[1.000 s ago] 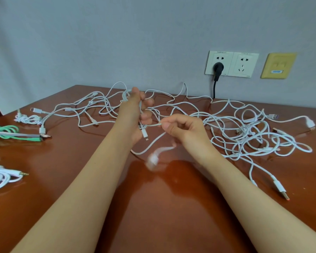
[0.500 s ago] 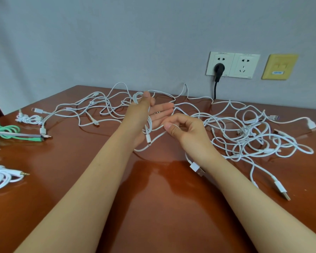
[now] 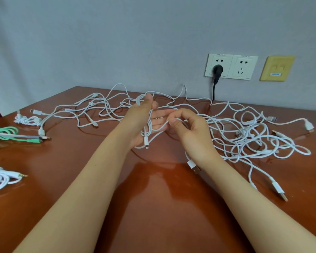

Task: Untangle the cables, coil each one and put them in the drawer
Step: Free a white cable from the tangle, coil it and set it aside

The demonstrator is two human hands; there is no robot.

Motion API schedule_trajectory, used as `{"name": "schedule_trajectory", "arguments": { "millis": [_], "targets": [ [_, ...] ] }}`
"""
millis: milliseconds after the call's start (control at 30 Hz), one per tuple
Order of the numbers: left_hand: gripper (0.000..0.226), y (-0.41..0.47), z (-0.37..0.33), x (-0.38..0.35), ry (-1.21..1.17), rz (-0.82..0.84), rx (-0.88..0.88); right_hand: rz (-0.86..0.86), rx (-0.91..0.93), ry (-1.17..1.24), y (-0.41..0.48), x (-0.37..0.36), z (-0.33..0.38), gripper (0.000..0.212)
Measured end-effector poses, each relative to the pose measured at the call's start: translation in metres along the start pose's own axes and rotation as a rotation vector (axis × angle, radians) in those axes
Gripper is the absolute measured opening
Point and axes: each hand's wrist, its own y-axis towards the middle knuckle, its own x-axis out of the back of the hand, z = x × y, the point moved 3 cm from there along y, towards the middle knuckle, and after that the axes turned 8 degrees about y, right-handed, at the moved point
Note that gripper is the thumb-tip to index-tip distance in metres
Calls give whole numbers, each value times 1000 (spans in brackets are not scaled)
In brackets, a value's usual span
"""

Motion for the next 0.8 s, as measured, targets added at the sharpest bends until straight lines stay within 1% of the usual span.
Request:
{"name": "schedule_trajectory", "arguments": {
  "millis": [100, 167, 300, 333, 400, 467, 567, 633, 733, 800],
  "targets": [
    [43, 0, 3, 1, 125, -26, -3, 6, 101, -101, -1, -3, 7, 16],
    [46, -2, 5, 0, 220, 10, 15, 3, 137, -151, -1, -3, 11, 17],
    [52, -8, 4, -2, 391, 81, 19, 17, 119, -89, 1, 6, 18, 34],
    [55, -8, 3, -3, 420, 91, 14, 37, 112, -91, 2, 8, 20, 37],
    [59, -8, 4, -4, 463, 103, 11, 90, 95, -89, 3, 9, 24, 33],
    [59, -6, 6, -3, 437, 98, 10, 121, 61, -49, 3, 8, 24, 30],
    [51, -4, 6, -4, 243, 89, 9, 129, -46, 64, 4, 9, 21, 30],
    [49, -3, 5, -5, 155, 69, 0, 107, -90, 81, 4, 12, 20, 30],
    [50, -3, 5, -4, 118, 70, 4, 63, -51, 19, 6, 17, 19, 28],
    [51, -5, 5, -4, 149, 90, 19, 39, -17, -29, 8, 19, 20, 29]
  ]
}}
